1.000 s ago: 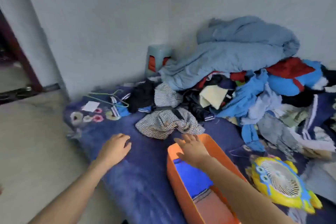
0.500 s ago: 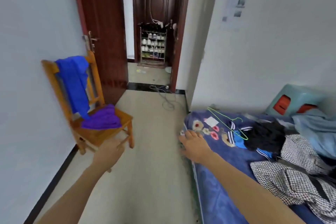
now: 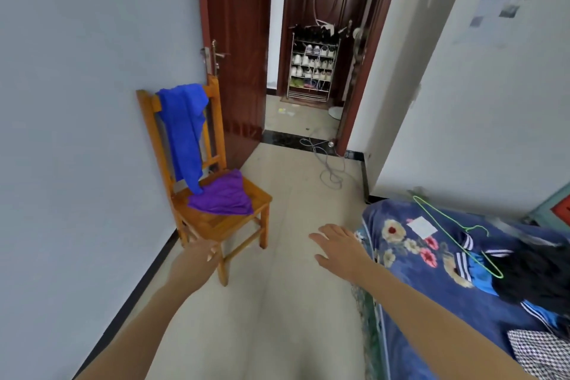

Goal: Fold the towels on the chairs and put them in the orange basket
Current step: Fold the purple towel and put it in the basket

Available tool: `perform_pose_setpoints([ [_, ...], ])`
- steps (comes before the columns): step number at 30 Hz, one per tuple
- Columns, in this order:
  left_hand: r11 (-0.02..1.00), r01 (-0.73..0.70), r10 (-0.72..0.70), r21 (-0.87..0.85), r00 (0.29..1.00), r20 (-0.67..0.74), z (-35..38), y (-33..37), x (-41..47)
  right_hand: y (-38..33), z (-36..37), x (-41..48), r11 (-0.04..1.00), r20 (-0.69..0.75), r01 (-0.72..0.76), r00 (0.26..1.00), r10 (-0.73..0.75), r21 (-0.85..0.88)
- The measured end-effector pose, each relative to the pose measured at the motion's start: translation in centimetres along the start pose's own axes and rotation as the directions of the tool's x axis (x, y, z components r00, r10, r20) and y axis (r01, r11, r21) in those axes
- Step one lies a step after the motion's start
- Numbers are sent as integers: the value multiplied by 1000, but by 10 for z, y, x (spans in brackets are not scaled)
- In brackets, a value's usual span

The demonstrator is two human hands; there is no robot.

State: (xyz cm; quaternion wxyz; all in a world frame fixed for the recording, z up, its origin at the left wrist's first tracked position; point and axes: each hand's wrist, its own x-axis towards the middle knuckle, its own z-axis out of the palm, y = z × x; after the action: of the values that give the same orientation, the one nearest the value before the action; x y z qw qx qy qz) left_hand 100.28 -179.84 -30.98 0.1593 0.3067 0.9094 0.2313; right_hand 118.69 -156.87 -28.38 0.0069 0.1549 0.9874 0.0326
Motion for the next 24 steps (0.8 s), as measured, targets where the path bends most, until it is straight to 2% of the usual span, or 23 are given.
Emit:
perform_pose_setpoints([
  [2, 1000, 9, -10, 21, 1000, 10, 5, -1, 14, 12, 1, 15, 999, 112, -24, 993, 19, 36],
  [5, 999, 46, -45, 19, 999, -25, 1, 14, 44, 38, -3, 43, 1000, 101, 11, 995, -10, -13],
  [11, 996, 86, -86, -4, 993, -82, 17, 73, 115, 118, 0, 113, 996, 101, 84, 991, -85, 16],
  [14, 985, 164, -169, -59, 981, -91, 35, 90, 139, 148, 1, 141, 991, 139, 135, 981, -137, 19],
  [17, 949, 262, -283, -174, 954, -103, 55, 87, 152, 167, 11, 169, 983, 149, 177, 972, -182, 45],
  [24, 892, 428, -446, -149, 886, -125, 63, 48, 174, 155, 52, 248, 947, 236, 301, 918, -319, 110],
])
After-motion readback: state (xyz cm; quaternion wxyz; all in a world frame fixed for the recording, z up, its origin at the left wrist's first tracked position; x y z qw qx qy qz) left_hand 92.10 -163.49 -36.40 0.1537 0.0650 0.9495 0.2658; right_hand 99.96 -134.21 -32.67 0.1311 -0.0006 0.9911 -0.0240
